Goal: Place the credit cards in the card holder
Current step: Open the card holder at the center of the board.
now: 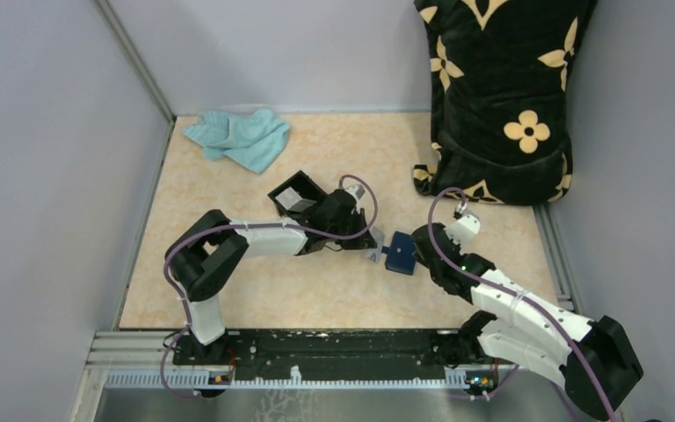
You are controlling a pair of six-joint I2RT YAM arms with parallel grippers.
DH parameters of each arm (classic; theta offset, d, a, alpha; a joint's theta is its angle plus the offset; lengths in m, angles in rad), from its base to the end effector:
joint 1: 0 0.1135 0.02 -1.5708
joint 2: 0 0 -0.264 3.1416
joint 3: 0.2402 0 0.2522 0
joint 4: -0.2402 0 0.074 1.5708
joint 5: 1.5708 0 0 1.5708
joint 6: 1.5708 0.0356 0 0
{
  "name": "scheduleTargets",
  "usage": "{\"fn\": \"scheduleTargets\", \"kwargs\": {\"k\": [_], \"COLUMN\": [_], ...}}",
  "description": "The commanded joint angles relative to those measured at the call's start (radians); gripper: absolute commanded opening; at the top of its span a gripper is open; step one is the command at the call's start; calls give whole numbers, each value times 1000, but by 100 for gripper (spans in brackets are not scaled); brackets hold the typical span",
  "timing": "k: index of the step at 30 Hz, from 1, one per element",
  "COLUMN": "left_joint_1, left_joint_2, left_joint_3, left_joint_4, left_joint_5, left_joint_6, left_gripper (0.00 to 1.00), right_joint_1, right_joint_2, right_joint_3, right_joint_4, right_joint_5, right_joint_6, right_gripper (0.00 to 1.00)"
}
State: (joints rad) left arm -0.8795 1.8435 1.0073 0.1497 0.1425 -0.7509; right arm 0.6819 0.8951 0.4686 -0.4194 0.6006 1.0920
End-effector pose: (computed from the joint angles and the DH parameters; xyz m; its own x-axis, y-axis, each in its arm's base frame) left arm 0.2411 -0.2993 0.1569 -0.8635 -0.0158 -0.5040 0.3330 0.7327 -0.5935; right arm 0.1456 0.0923 0.1954 -0.4710 0.5607 -0.6810 0.4103 0.8226 0.3936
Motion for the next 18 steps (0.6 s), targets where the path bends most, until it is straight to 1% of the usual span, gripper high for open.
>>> {"fn": "scheduleTargets", "kwargs": {"k": [1, 8, 18], "left_joint_1": [19, 34, 46], "left_joint_2": [-3, 23, 62], "left_joint_3": [-22, -28, -14], "left_joint_4": [71, 118, 132], "left_joint_5": [83, 166, 202], "left_joint_6": [-24, -39, -49], "left_gripper": [0, 0, 0], "right_joint_1": [-27, -60, -103], "right_joint_2": [23, 69, 114], "right_joint_3": [-15, -42, -63], "right_joint_4": [61, 109, 164], "right_joint_5": [-9, -34, -70], "right_joint_6": [-13, -20, -45], "right_gripper": [23, 23, 23]}}
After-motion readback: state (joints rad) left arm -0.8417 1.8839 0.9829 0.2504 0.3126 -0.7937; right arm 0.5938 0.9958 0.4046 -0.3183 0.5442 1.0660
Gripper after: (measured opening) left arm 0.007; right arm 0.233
